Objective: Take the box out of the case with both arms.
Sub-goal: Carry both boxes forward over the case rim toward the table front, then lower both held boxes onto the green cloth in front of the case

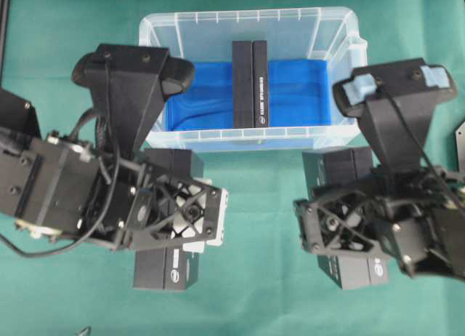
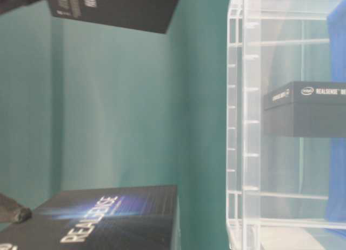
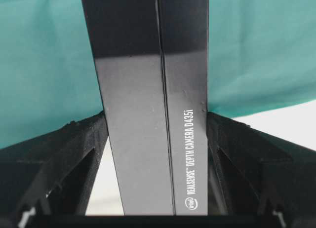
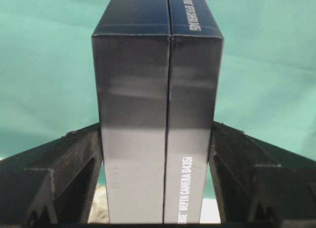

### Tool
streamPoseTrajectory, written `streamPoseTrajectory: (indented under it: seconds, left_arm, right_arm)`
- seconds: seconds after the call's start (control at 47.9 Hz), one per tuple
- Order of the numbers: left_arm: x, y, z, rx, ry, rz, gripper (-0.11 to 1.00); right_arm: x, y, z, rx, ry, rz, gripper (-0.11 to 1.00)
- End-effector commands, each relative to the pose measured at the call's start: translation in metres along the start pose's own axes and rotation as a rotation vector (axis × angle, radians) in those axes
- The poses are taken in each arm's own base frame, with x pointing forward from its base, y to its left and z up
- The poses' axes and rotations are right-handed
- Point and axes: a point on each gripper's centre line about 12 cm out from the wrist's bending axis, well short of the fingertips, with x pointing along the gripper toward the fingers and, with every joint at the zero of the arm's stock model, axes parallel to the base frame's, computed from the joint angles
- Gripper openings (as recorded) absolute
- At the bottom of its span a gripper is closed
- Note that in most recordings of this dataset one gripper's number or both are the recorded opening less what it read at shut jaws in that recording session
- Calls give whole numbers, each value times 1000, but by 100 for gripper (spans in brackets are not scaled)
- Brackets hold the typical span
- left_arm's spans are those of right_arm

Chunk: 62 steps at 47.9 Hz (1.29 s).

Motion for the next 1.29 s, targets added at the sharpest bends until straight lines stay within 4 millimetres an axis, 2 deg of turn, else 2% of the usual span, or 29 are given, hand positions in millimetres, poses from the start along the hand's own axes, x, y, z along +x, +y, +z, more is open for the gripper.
streamPoseTrajectory:
  seconds: [0.0,1.274]
  left_arm:
    - [-15,4,0,-7,4,-40,64]
    - [-14,4,0,-7,4,-37,64]
  right_arm:
    - [-15,1,1,5,13,43,67]
    - [-16,3,1,2,8,31,67]
